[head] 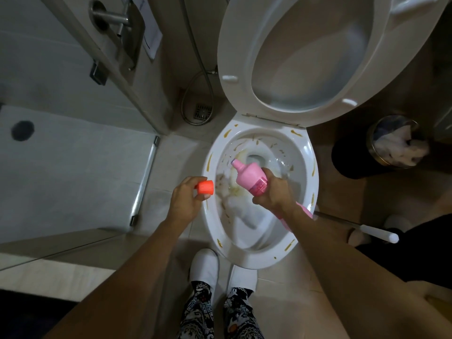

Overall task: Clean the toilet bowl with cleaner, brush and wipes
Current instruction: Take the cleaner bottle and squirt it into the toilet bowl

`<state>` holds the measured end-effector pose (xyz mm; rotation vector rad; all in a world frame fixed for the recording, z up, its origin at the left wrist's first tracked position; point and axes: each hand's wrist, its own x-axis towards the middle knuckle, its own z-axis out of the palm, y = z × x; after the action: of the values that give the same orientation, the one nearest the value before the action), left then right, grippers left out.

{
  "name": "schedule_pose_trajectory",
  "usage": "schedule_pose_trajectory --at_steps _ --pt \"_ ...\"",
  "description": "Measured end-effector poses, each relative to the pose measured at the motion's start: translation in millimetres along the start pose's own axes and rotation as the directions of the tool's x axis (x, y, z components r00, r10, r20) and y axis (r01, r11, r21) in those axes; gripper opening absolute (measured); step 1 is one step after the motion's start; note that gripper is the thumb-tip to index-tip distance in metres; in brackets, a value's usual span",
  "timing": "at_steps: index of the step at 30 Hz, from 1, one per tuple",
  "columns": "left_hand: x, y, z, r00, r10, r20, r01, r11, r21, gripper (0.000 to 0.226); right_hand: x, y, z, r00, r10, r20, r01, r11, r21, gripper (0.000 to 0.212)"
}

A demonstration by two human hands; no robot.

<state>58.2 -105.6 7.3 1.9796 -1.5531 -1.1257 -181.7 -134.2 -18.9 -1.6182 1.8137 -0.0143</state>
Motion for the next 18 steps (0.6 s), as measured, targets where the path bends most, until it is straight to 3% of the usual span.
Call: schedule_pose_trajectory --at_steps 10,18 --pt "5.8 34.0 -18.2 0.996 0.056 0.068 -0.058 0.998 0.024 0.046 -36.5 13.3 -9.9 0.997 -0.026 -0.071 0.041 0.974 0.221 0.091" --pt "-0.1 69.8 -24.9 0.965 0.231 0.123 -0.243 0.965 0.096 0.045 -57.4 14.5 -15.5 0.981 -0.139 -0.138 0.175 0.940 0.292 0.100"
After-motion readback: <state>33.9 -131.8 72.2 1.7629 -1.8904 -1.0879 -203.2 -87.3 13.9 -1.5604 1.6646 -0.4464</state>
